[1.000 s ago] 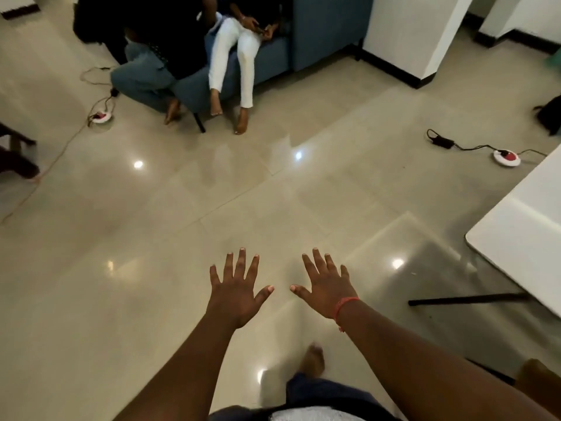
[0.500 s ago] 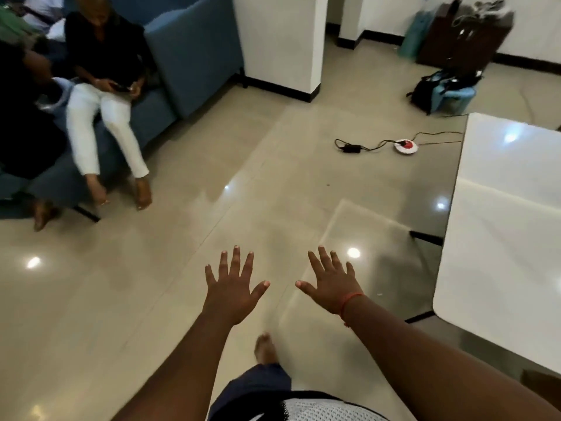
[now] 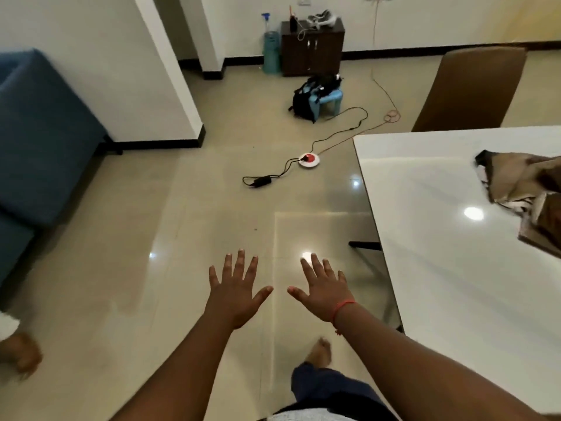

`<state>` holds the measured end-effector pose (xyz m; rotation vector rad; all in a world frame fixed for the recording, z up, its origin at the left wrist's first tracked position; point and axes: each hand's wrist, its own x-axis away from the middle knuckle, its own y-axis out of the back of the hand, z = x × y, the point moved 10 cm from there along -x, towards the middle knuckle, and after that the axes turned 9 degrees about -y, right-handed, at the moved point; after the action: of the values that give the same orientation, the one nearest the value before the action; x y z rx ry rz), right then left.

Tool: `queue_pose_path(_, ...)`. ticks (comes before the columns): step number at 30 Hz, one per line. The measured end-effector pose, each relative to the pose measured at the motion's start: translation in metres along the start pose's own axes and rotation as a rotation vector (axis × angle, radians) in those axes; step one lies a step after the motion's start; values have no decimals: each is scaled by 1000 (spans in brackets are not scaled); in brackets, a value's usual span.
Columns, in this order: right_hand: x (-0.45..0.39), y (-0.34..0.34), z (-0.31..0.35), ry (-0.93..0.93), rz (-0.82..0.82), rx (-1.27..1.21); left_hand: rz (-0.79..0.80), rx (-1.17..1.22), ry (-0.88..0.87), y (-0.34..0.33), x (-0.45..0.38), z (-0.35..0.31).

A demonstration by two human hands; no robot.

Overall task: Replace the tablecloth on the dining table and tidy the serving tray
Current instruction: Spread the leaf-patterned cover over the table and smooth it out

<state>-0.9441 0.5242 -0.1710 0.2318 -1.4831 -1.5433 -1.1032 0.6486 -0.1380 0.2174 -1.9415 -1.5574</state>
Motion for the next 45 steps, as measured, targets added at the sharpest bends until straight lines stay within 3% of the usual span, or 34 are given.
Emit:
queue_pose_path(5,-64,53,-53,-100,-23,-67,15,-26,-116,44,-105,-33)
queue_pose_path(12,-107,123,-165,-327,-169,-266,37,-146,-456,98,-249,-145)
queue_pose_path(19,-123,162,-275,-683,-276,-395,59,-223,-861,121,-374,-279)
queue_pose_path(25,-105,182,-334,-1045,-375,-524,84,-309,-1137,136,-435,-354)
queue_pose_path(32,-106,180,-388,-1195,-353,-641,182,-337,-1206,121,-477,-395)
queue_pose_path(39,-152,231,-486,-1160,-414,-603,248,-364,-1170,121,-510,-411)
queue_pose_path(45,-174,255,-521,-1148,-491,-510,243,-337,-1105,135,-544,-416)
